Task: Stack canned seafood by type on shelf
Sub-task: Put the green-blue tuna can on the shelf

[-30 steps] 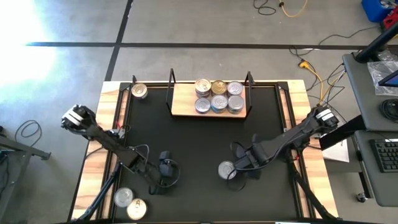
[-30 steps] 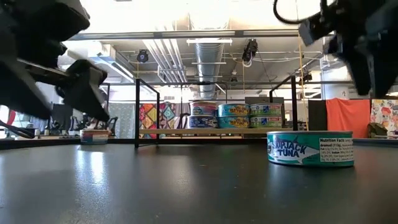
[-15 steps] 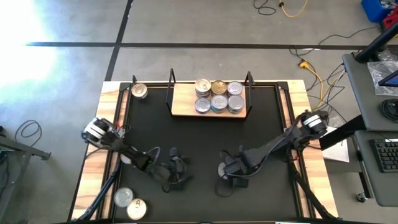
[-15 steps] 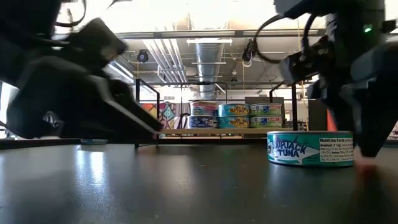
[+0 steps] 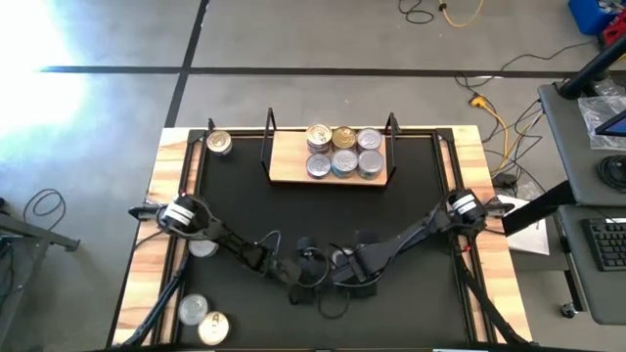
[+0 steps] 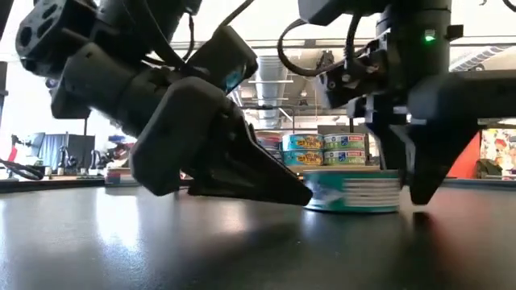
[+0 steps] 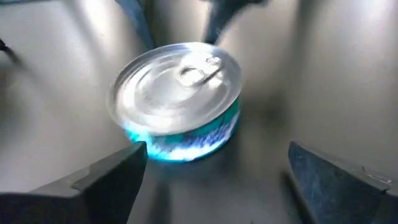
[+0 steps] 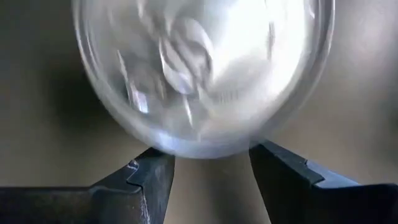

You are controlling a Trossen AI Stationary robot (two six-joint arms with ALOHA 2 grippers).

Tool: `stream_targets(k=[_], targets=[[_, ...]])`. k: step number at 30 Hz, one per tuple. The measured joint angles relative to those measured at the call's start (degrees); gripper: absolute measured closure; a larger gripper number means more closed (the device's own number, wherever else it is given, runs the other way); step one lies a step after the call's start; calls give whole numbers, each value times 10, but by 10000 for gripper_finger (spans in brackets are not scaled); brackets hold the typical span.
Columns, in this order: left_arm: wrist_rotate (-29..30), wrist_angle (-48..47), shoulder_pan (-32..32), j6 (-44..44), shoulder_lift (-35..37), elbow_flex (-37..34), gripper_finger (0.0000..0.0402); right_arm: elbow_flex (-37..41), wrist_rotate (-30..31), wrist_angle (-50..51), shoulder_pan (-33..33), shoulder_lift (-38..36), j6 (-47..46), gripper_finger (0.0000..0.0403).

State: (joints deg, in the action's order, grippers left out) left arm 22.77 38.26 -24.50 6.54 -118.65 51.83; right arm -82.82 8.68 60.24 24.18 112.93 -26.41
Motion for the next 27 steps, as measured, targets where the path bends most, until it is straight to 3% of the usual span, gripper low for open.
stream_targets(k=[11,16,27], targets=[[-21,-104,25,-84,22,33,5,4,-5,9,2,-9,30,209],[-80,-104,56,-106,19,32,5,5,9,7,1,-9,55,209],[-136,-67,110,-157,17,31,5,5,10,-16,0,-9,39,209]])
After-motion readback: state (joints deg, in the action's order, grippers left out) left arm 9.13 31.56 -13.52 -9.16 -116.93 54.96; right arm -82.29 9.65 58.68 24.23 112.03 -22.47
